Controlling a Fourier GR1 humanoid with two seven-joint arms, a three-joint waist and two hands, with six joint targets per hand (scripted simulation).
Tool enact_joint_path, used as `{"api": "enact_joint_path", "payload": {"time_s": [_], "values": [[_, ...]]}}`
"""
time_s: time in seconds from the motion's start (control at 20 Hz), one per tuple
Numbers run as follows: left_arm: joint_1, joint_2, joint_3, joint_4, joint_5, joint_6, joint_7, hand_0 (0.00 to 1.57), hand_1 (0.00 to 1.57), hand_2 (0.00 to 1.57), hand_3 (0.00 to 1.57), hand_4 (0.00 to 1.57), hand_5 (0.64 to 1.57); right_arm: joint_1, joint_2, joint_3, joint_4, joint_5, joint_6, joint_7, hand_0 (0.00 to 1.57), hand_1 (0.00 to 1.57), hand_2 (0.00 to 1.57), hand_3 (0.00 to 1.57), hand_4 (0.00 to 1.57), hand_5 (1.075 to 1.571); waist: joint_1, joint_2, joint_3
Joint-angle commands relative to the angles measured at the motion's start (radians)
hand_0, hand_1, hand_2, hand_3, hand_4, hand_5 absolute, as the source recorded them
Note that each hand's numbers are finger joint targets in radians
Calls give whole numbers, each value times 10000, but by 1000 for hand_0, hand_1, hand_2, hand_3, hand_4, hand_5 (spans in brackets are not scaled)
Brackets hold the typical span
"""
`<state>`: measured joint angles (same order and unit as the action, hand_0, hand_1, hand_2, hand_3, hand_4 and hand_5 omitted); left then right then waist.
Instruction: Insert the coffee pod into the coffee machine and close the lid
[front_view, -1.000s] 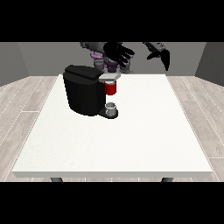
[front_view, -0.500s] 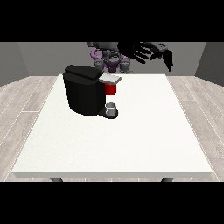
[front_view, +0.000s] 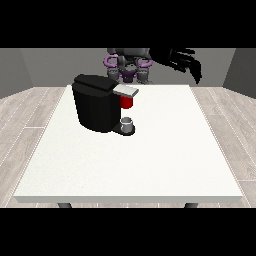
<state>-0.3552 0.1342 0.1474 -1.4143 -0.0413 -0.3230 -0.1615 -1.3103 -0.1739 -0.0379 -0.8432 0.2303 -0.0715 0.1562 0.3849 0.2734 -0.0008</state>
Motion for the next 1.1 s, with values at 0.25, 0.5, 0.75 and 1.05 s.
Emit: {"api": "enact_joint_path", "payload": {"time_s": [0.25,0.5,0.75,1.05], "values": [[-310,27,-216,-338,20,-139,-253,0,0,0,0,297,1571,-359,52,-563,731,-183,-300,-911,0,0,0,0,0,1571,394,922,5],[-725,-82,-442,-753,79,-37,706,0,0,0,0,322,1571,-485,138,-716,1191,-311,-128,-1148,0,0,0,0,101,1571,366,595,9],[-223,-301,-824,-986,-171,47,706,0,0,0,0,266,1571,-300,239,-661,1341,-298,47,-1656,0,0,0,0,0,1571,324,309,7],[1094,-144,-261,-193,171,-106,143,0,0,0,0,266,1571,1027,1510,-161,587,-681,446,-2528,0,0,0,0,181,1571,-654,-1021,5]]}}
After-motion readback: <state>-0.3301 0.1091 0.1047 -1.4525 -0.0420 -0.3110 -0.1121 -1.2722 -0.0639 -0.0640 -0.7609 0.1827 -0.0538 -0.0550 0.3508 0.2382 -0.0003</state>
